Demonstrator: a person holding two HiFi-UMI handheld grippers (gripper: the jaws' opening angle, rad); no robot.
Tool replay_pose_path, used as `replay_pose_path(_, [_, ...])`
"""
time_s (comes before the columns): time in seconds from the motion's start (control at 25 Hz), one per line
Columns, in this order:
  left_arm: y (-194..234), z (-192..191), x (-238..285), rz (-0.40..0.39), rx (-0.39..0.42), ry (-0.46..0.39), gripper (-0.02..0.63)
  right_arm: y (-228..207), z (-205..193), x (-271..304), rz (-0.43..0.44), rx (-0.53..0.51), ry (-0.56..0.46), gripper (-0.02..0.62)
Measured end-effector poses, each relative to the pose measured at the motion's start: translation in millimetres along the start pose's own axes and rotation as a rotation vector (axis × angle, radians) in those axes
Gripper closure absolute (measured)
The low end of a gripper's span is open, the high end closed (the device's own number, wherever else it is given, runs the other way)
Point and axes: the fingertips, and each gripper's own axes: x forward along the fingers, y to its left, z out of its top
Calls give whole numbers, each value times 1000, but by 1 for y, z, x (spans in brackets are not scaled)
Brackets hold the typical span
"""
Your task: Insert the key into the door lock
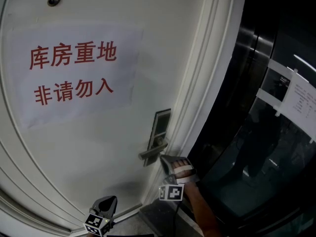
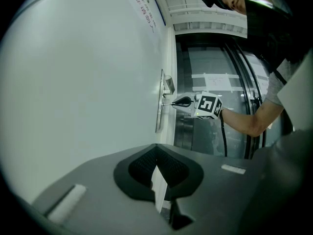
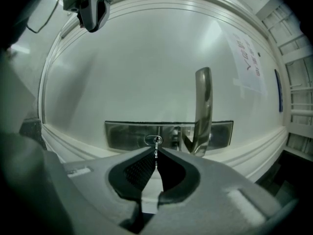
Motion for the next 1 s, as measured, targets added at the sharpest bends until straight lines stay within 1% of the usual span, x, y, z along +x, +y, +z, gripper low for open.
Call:
replay_pose_path(0.16, [1,-1,-2,6,-9,-4,604,0,1,4,12,-1,11,584])
replay_pose_path(1.0, [15,1,-14,56,0,-5,604,-2,6,26,-10,43,-5,583])
